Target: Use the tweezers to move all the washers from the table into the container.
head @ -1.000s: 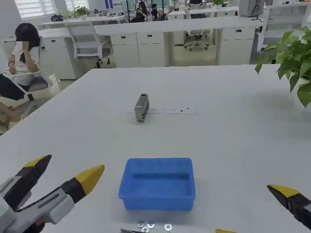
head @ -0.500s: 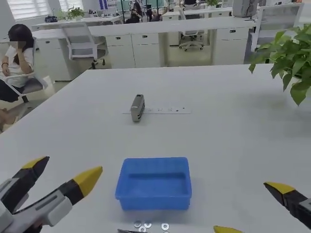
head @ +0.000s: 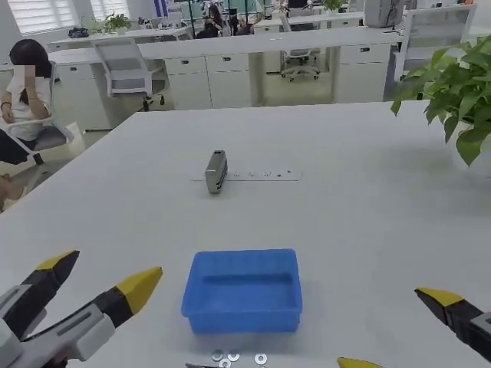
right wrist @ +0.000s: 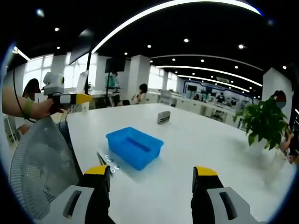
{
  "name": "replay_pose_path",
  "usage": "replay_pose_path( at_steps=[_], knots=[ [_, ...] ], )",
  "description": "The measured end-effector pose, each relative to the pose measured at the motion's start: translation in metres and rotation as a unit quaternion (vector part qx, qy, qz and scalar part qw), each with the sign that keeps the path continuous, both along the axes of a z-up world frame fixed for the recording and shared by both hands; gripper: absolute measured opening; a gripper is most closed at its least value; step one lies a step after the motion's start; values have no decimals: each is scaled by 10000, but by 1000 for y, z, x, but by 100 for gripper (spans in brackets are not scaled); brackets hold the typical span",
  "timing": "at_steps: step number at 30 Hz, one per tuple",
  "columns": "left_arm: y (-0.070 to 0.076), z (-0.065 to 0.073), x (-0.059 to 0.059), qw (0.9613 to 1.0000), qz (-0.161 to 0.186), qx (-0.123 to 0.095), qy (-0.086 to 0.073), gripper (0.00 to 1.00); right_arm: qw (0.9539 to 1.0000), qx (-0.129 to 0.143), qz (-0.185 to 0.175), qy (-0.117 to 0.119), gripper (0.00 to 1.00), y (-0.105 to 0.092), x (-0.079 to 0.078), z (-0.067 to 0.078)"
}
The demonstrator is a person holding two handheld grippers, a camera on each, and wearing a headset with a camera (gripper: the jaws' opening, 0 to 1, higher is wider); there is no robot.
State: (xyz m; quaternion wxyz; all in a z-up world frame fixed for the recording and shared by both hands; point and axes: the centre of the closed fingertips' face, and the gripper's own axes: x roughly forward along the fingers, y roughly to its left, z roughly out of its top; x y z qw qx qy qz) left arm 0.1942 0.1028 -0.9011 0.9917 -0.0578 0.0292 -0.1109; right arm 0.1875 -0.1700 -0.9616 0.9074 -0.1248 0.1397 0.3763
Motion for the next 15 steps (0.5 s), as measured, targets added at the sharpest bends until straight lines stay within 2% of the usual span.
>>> replay_pose_path(
  at_steps=[15],
  knots=[
    [-4,1,0,10000,-85,37,-16,80,10000,-38,-47,26,69,-3,1,-2]
  ],
)
